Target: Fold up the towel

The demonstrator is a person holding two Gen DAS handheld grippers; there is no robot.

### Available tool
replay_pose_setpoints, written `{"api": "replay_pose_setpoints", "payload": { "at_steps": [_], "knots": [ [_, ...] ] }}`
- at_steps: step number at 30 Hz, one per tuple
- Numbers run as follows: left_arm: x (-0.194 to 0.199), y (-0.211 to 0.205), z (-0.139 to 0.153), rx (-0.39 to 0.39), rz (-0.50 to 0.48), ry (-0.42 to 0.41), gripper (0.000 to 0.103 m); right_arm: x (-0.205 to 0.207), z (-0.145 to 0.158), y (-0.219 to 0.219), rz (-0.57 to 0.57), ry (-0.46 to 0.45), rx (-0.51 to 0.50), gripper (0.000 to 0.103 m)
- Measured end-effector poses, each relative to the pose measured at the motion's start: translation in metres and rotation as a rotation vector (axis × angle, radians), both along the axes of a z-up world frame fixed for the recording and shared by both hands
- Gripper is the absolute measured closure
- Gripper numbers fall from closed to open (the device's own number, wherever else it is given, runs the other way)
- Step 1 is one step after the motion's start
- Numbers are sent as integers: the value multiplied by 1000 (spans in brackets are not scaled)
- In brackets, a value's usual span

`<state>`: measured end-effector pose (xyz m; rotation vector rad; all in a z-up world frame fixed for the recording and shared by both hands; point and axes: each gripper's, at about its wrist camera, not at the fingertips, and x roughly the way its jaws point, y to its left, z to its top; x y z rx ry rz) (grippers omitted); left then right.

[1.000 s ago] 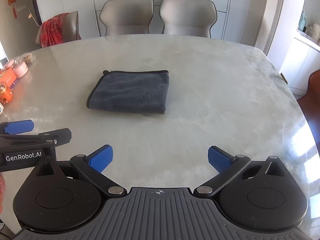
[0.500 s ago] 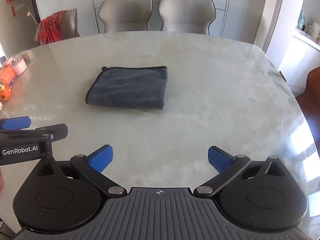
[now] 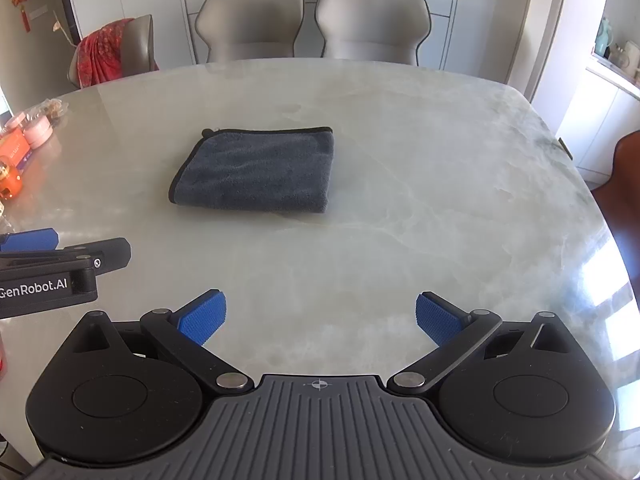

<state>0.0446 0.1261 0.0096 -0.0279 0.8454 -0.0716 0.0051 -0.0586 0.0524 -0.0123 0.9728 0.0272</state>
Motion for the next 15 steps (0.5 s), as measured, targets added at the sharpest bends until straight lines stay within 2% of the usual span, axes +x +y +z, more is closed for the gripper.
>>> {"api": "replay_pose_setpoints", "payload": {
  "at_steps": [7, 11, 15],
  "knots": [
    [1, -1, -1, -17, -10, 2, 13, 1, 0, 1, 2, 3, 0, 1],
    [-1, -3, -1, 23, 10, -16, 13, 2, -1, 0, 3, 7, 1, 1],
    [-1, -2, 0, 31, 24, -32, 13, 2, -1, 0, 5, 9, 0, 1]
  ]
}}
